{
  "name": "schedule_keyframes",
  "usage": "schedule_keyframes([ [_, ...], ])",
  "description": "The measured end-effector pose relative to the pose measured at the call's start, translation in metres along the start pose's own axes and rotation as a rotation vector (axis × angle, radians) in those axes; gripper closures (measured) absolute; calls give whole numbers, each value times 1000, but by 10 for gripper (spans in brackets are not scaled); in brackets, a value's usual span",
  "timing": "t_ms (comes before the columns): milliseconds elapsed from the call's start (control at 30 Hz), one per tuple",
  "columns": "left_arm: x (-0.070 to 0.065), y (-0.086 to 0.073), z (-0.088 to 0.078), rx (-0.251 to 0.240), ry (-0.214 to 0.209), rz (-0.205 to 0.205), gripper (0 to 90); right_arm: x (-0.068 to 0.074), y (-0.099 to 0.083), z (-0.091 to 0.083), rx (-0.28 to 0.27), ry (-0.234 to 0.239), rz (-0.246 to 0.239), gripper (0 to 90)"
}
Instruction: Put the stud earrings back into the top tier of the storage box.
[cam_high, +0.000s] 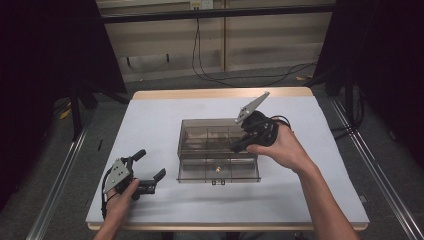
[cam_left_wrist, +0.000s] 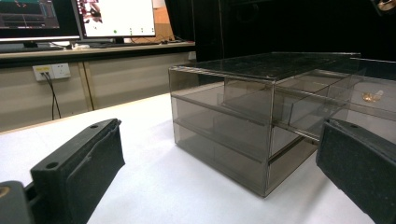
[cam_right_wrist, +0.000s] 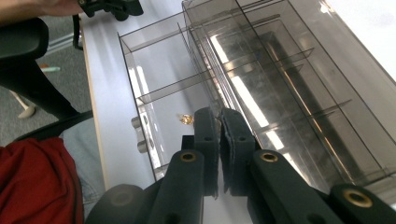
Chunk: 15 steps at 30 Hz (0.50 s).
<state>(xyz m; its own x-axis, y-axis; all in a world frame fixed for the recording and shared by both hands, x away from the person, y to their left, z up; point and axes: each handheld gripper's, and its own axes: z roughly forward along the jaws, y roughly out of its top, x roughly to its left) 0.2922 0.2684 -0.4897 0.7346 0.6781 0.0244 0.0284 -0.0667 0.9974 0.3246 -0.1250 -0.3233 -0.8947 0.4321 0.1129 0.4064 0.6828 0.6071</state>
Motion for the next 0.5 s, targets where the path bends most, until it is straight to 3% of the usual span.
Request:
schedule_keyframes([
  [500,0,0,0,2,-1,4,7,5,27,29,135,17,-44,865],
])
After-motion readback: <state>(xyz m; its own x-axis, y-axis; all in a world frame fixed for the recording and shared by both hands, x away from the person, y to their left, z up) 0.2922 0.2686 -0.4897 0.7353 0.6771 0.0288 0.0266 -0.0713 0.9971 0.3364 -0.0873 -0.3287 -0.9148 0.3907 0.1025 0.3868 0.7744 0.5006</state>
